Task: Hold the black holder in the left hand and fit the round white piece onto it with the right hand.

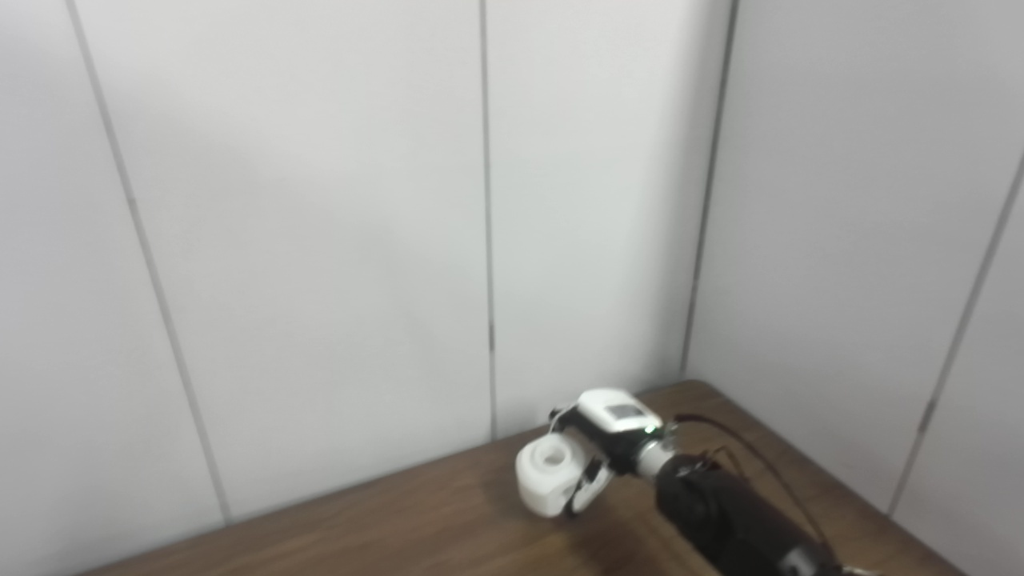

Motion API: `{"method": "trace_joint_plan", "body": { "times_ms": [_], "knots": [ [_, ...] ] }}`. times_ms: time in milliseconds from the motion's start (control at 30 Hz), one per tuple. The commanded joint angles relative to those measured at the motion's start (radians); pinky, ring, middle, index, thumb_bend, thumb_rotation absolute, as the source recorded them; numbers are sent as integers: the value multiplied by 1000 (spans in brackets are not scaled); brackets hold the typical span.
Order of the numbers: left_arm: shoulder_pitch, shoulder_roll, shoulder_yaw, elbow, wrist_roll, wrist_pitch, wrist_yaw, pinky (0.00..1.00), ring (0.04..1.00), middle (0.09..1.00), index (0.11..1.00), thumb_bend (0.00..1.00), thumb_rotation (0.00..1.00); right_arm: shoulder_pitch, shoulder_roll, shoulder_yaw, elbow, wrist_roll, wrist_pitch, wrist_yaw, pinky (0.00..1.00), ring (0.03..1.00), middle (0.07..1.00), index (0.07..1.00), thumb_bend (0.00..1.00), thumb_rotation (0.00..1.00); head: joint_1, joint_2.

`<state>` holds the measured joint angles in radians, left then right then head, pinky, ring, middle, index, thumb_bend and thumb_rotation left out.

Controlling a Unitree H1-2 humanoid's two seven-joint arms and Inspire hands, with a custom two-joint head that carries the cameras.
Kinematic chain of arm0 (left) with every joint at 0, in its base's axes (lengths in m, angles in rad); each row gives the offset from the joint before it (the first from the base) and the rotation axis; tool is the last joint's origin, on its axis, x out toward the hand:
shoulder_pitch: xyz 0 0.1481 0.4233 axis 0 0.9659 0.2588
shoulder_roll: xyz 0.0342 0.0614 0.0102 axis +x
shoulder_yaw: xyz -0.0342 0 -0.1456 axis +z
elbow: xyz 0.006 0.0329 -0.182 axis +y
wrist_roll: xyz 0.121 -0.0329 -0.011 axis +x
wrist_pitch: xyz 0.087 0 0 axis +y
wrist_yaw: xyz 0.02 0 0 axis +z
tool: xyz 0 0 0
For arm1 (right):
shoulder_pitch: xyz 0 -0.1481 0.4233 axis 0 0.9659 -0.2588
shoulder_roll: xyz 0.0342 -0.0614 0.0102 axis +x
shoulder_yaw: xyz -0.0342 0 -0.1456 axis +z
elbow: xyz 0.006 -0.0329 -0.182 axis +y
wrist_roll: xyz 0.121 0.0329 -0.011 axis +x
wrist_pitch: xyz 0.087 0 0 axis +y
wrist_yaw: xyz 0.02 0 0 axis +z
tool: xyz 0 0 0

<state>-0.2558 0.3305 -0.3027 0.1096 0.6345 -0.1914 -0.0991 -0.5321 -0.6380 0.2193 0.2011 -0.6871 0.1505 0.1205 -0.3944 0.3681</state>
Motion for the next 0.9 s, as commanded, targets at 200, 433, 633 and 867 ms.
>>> {"method": "trace_joint_plan", "body": {
  "times_ms": [200, 433, 633, 867],
  "knots": [
    [-46, -12, -17, -3, 51, 18, 2, 807, 827, 852, 482, 516, 46, -13, 26, -44, -267, 2, 69, 78, 781, 928, 866, 482, 501, 152, 68, 26],
    [-69, -41, -21, -1, 77, 60, 8, 835, 834, 856, 483, 516, 45, -2, 117, -29, -456, -43, 169, 155, 817, 980, 894, 482, 498, 152, 170, 79],
    [-87, -72, -26, -6, 108, 98, 24, 841, 842, 860, 483, 517, 45, 8, 216, -3, -573, -113, 244, 211, 813, 988, 915, 483, 498, 151, 273, 114],
    [-93, -91, -16, -1, 105, 88, 59, 888, 843, 855, 481, 515, 46, 26, 362, 44, -623, -206, 300, 231, 794, 982, 919, 482, 501, 143, 347, 150]
  ]
}}
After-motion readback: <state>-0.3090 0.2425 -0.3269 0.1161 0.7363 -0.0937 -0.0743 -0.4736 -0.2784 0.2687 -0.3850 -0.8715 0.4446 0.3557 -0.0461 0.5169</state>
